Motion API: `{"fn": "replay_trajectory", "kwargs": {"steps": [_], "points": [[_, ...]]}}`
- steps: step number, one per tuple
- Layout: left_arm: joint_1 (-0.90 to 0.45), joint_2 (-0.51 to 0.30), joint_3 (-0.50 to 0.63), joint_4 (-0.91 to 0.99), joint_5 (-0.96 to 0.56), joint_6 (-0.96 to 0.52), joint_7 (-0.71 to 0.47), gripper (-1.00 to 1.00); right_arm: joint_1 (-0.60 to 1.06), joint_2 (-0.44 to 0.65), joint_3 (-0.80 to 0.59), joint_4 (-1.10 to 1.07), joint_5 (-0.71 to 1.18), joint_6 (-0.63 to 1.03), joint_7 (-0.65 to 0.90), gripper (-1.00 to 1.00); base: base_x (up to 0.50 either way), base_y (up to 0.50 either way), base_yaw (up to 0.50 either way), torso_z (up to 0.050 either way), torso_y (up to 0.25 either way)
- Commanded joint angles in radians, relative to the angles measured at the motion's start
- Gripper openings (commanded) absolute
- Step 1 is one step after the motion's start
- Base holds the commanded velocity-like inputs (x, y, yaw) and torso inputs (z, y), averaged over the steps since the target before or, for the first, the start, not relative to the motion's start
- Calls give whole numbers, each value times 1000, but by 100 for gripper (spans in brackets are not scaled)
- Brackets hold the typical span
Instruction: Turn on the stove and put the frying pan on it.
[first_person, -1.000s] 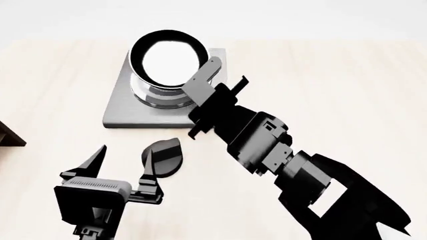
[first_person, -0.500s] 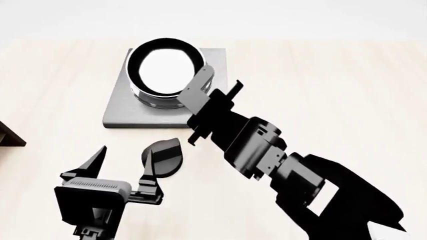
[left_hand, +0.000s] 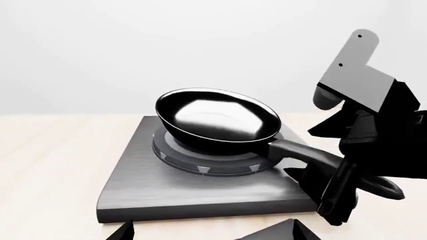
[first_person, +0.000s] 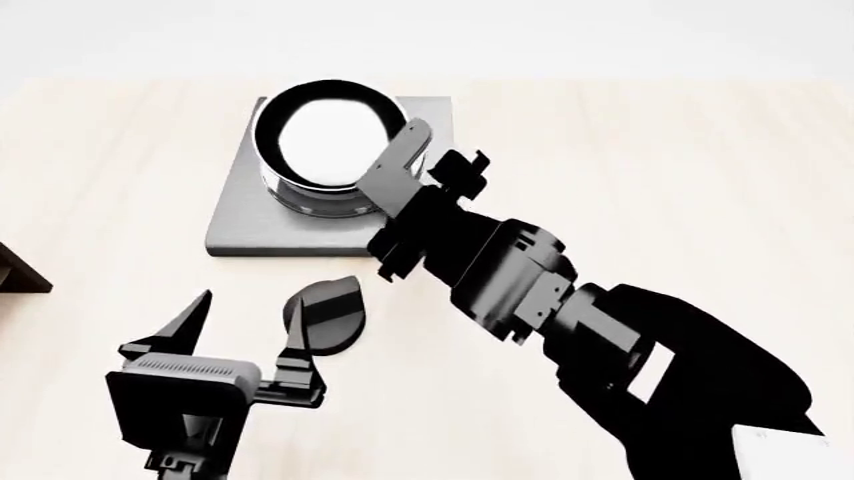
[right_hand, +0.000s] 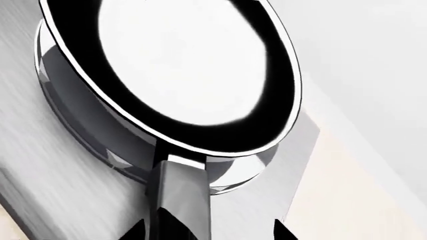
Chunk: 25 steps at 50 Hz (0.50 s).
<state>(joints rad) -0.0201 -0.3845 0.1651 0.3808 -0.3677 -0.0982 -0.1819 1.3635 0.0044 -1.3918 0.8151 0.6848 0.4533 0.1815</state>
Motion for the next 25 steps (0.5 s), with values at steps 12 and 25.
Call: {"fn": "replay_trajectory", "kwargs": {"steps": [12, 25], "points": [[1, -4, 1, -2, -5, 5, -5, 100, 33, 45, 59, -67, 213, 37, -79, 100, 0, 0, 0, 0, 0], [1, -6, 6, 1, -4, 2, -10, 100, 76, 151, 92, -295, 253, 93, 20, 100, 0, 0, 0, 0, 0]]}}
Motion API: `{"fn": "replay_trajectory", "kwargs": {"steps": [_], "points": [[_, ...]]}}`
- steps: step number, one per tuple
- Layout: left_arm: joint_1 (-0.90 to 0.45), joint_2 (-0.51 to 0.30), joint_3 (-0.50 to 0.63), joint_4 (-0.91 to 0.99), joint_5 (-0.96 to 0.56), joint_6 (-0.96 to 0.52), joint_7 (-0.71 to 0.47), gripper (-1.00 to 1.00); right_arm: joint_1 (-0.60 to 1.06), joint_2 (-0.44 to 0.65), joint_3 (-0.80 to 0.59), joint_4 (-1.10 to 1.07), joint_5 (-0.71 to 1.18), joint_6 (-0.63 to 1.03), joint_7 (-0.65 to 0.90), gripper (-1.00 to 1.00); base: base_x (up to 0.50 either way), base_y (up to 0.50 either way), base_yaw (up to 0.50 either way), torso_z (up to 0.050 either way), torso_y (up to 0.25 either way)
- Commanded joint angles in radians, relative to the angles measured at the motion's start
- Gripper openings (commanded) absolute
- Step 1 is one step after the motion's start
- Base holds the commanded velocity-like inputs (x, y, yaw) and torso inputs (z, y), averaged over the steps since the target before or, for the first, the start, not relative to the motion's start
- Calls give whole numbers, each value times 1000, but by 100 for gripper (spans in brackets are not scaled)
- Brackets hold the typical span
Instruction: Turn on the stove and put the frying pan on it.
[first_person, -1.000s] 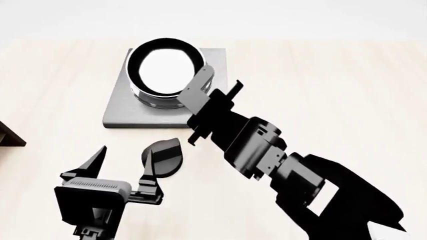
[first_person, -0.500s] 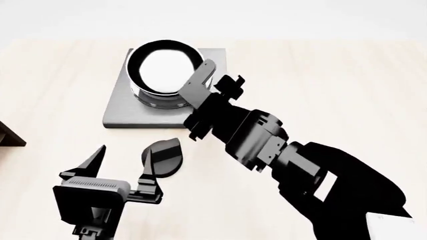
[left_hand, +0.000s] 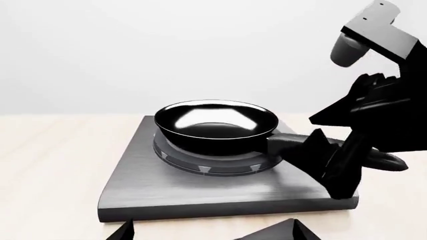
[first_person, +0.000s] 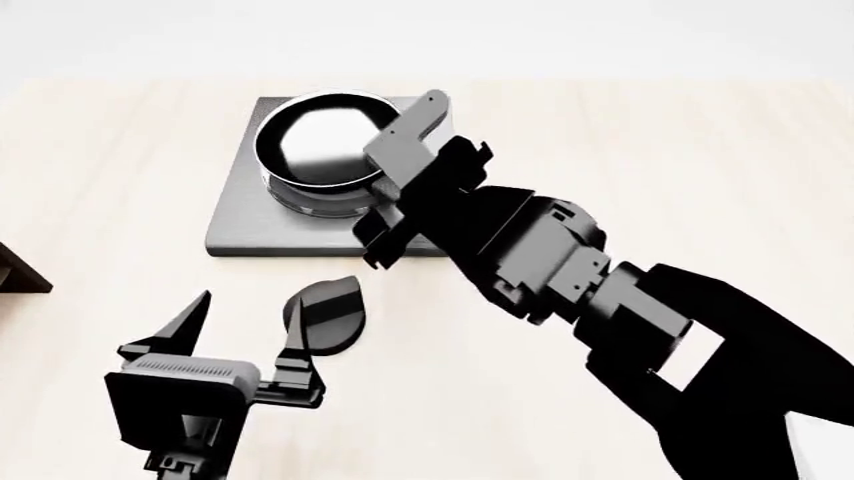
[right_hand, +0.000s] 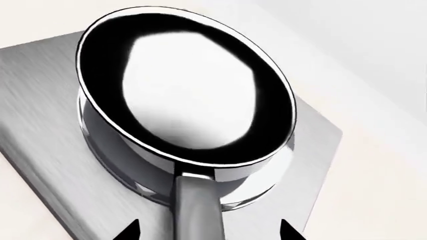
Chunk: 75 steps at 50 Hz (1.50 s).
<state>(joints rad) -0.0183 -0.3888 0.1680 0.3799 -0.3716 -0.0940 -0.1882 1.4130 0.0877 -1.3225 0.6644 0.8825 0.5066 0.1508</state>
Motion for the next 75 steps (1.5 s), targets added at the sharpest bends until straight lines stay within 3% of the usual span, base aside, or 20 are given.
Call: {"fn": "replay_trajectory", "kwargs": {"steps": [1, 13, 32, 54, 75], "points": [[0, -2, 4, 2, 1, -2, -4, 100, 28, 73, 24, -154, 55, 41, 56, 100, 0, 0, 0, 0, 0], [-1, -6, 5, 10, -2, -8, -11, 100, 47, 137, 48, -291, 72, 59, 121, 100, 0, 0, 0, 0, 0], [-15, -13, -1, 37, -9, -41, -40, 100, -81, 508, 118, -820, 31, -74, 390, 100, 0, 0, 0, 0, 0], [17, -32, -79, 130, -18, 39, -71, 100, -489, 1024, 224, -1289, -105, -502, 773, 100, 0, 0, 0, 0, 0], [140, -38, -261, 263, -39, 314, -68, 100, -874, 1378, 168, -1369, -629, -1053, 1293, 100, 0, 0, 0, 0, 0]]}}
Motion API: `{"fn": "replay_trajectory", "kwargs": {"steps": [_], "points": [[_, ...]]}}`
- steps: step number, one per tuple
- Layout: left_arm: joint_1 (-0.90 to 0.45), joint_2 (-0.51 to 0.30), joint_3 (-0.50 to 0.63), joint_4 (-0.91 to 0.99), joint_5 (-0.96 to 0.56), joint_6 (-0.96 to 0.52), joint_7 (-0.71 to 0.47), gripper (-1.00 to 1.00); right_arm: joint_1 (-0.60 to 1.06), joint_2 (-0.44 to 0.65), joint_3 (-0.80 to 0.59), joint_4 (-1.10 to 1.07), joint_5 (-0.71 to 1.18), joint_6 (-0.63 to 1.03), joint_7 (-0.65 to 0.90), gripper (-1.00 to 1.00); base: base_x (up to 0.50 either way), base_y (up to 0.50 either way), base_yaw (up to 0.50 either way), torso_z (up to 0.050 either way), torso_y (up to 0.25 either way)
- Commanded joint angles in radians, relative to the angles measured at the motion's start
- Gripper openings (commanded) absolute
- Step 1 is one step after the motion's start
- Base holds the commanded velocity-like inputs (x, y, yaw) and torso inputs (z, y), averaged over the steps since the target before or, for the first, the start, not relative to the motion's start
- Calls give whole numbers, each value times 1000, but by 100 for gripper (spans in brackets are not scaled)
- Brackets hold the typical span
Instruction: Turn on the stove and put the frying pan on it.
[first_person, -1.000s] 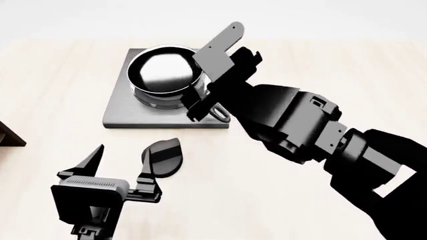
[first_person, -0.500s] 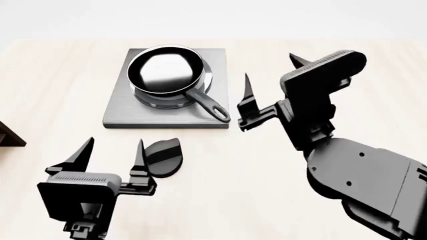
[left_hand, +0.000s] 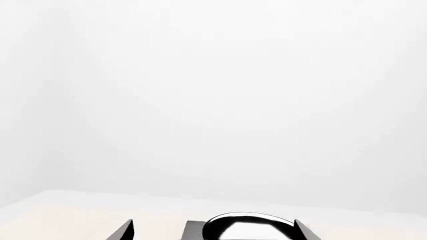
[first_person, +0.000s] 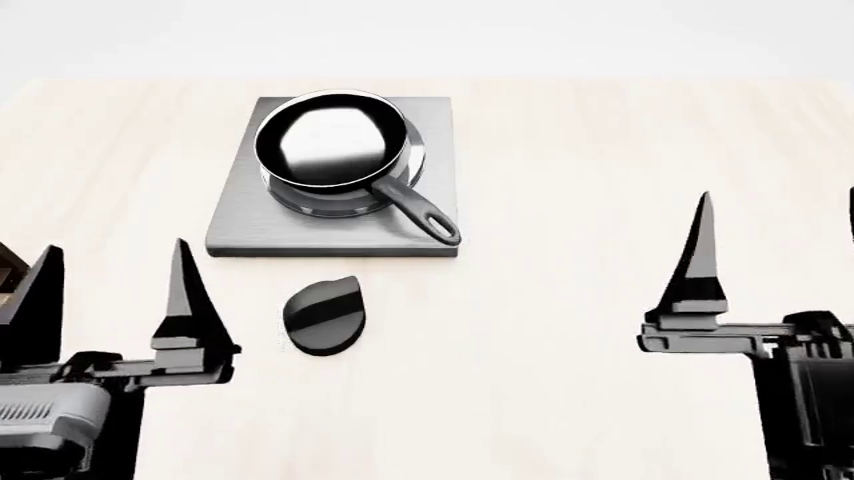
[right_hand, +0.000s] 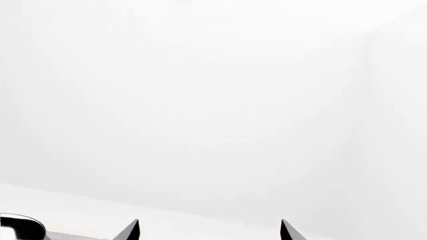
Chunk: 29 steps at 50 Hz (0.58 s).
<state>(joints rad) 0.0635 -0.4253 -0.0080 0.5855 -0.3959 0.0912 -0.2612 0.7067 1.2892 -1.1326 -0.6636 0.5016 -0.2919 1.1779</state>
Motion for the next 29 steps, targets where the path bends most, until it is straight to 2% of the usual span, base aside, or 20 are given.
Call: {"fn": "replay_trajectory", "kwargs": {"steps": [1, 5, 7, 11, 13, 14, 15, 19, 22, 29], "points": [[60, -2, -91, 60, -19, 131, 2, 100, -174, 188, -24, -42, -272, -273, 292, 100, 0, 0, 0, 0, 0], [71, -1, -126, 79, -51, 172, 3, 100, -221, 237, -9, -62, -386, -307, 392, 100, 0, 0, 0, 0, 0], [84, -1, -151, 96, -70, 204, 6, 100, -428, 232, 238, -91, -402, -261, 393, 100, 0, 0, 0, 0, 0], [100, 9, -180, 117, -61, 257, 12, 100, -1028, 182, 838, -154, -493, -218, 392, 100, 0, 0, 0, 0, 0], [112, 18, -192, 128, -57, 294, 20, 100, -1328, -80, 1138, -165, -441, -287, 104, 100, 0, 0, 0, 0, 0], [114, 19, -195, 130, -56, 296, 18, 100, -1478, -139, 1288, -167, -426, -300, 41, 100, 0, 0, 0, 0, 0], [114, 16, -197, 132, -61, 290, 14, 100, -1487, -170, 1438, -167, -422, -307, 14, 100, 0, 0, 0, 0, 0], [114, 30, -224, 136, -91, 336, 11, 100, -1481, -253, 1506, -171, -439, -366, -27, 100, 0, 0, 0, 0, 0], [110, 70, -267, 143, -74, 401, -8, 100, -1485, -328, 1557, -176, -422, -431, -84, 100, 0, 0, 0, 0, 0], [112, 74, -285, 153, -88, 417, -19, 100, -1468, -383, 1581, -179, -411, -455, -130, 100, 0, 0, 0, 0, 0]]}}
